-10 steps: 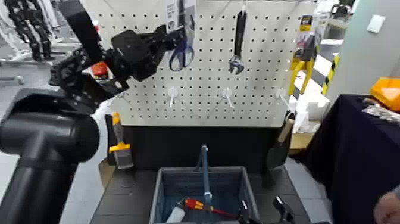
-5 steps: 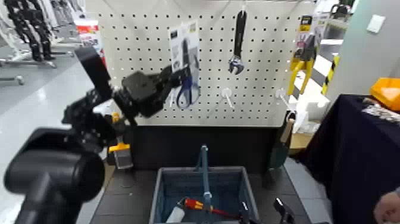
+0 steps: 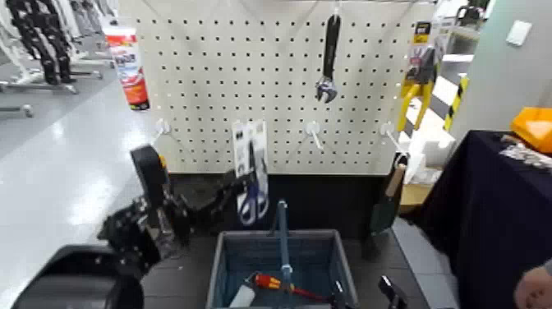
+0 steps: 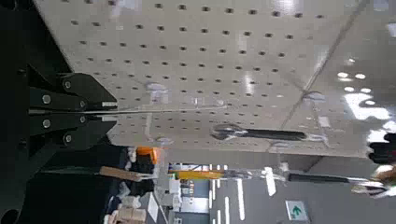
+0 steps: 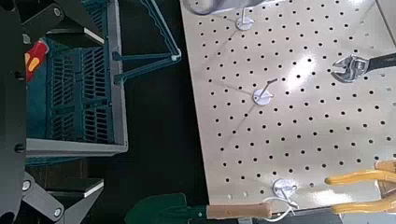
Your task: Put the blue scissors into the crate.
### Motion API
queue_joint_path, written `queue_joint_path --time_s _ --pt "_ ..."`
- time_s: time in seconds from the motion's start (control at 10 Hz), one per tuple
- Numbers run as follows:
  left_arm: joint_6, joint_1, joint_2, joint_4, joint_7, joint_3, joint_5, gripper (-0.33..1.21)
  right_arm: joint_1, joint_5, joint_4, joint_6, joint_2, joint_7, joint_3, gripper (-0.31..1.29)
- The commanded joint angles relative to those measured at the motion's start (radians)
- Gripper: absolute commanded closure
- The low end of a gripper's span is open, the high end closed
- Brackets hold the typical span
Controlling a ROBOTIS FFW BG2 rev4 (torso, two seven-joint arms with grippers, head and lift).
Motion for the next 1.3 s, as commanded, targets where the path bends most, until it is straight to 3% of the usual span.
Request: queue_joint_path --time_s 0.1,0.5,1.1,1.3 --pt "0.007 0.072 -0.009 0.084 -0.005 0.012 -0.015 1.14 0.005 -0.004 0.0 0.006 0.001 -0.001 -0.002 0.23" --pt "-0.019 0.07 -0.017 0.216 -0.028 -0.008 -0.045 1.14 0.005 -0.01 0.0 0.011 0.001 0.004 0.001 0.24" --pt "-0.007 0.063 -0.011 0.257 -0.029 -0.018 -0.087 1.14 0.001 -0.013 0.001 0.011 0.001 0.005 0.003 0.25" --pt "0.027 0.049 -0.008 0.257 -0.034 -0.023 -0.104 1.06 0.001 -0.015 0.001 0.011 -0.001 0.008 0.001 0.25"
